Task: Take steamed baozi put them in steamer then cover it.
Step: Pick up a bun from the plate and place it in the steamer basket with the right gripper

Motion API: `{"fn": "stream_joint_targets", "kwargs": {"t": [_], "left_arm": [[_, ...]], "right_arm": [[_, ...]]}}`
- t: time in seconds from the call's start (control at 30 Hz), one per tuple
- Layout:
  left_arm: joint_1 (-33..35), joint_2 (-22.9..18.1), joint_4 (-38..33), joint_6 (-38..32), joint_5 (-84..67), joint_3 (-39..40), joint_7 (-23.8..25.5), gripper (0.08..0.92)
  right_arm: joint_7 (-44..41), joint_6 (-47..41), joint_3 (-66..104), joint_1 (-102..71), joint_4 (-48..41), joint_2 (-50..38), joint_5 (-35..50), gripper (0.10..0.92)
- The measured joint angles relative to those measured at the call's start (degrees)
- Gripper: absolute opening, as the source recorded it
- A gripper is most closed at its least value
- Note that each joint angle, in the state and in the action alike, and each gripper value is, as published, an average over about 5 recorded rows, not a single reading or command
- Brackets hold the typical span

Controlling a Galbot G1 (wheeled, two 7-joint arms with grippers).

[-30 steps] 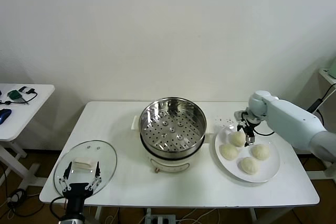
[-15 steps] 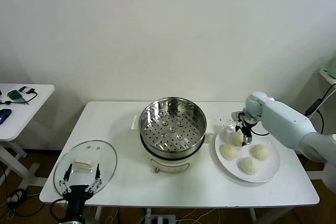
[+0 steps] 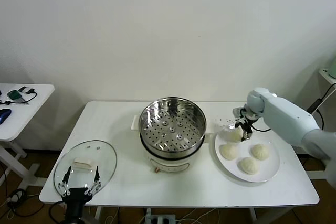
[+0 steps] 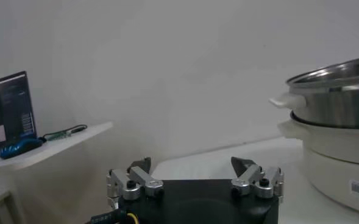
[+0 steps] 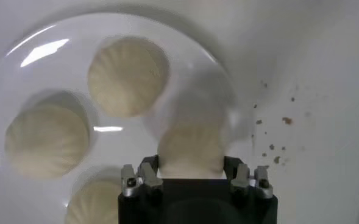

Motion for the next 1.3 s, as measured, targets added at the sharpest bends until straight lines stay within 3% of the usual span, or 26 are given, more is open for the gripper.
{"fn": "stream_joint_targets", "kwargs": {"t": [0.5,0.97,1.3], "left_arm": [[1.5,0.3,-0.2,-0.5,-0.6,0.7,0.2,0.823],[2.2,0.6,-0.7,-0.2,-0.7,0.7,0.1,0.823],[2.4,1.1,-1.4,0.2,-1.3,0.0,0.1,0.823]], "right_arm": [[-1.3,14.4,-8.2,16.8,11.5,7.5,0.1,0.687],[1.0,25.7,-4.2,12.6,14.0,18.8,-17.4,0.687],[2.0,29.0,-2.1,6.0,12.1,22.2,-28.6,0.695]]}}
